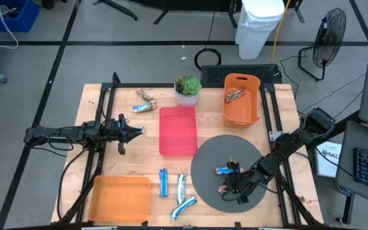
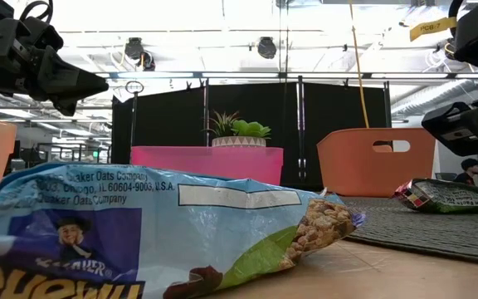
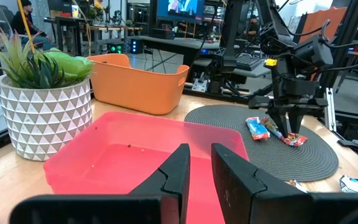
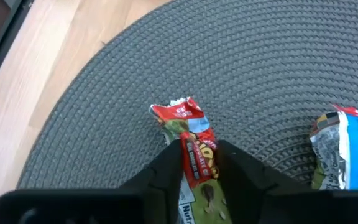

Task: Pick and place Granola Bars by type
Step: Put the green/red granola bar into the top right orange bin

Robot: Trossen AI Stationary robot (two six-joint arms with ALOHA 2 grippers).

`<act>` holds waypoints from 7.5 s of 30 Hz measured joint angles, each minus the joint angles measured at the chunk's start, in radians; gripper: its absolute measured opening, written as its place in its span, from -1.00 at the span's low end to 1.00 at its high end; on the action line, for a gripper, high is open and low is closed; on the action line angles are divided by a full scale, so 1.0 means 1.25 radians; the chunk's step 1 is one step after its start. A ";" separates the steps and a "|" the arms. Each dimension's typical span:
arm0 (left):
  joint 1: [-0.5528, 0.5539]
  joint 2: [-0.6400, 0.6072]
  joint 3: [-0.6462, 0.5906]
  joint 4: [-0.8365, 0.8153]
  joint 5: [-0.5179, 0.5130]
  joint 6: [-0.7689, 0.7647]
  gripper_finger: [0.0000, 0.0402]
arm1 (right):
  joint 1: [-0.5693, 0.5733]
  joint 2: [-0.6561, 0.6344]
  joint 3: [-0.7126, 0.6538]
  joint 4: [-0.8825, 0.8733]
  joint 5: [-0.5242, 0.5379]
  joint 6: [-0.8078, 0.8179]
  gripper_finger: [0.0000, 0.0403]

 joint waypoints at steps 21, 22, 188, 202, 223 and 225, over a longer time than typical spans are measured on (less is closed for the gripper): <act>0.000 0.000 0.000 0.000 0.000 0.000 -0.64 | 0.000 -0.053 -0.001 0.085 -0.003 -0.042 -0.97; 0.000 0.000 0.000 0.000 0.000 0.000 -0.64 | 0.000 -0.067 -0.001 0.084 -0.002 -0.047 -0.97; 0.000 0.000 0.000 0.000 0.000 0.000 -0.64 | -1.173 -0.325 -0.056 -0.270 -0.444 -0.356 -0.99; 0.000 0.000 0.000 0.000 0.000 0.000 -0.64 | -1.173 -0.325 -0.056 -0.262 -0.442 -0.332 -0.84; 0.000 0.000 0.000 0.000 0.000 0.000 -0.64 | -1.173 -0.343 -0.056 -0.220 -0.442 -0.293 -0.46; 0.000 0.000 0.000 0.000 0.000 0.000 -0.64 | -1.173 -0.360 -0.056 -0.202 -0.444 -0.288 -0.44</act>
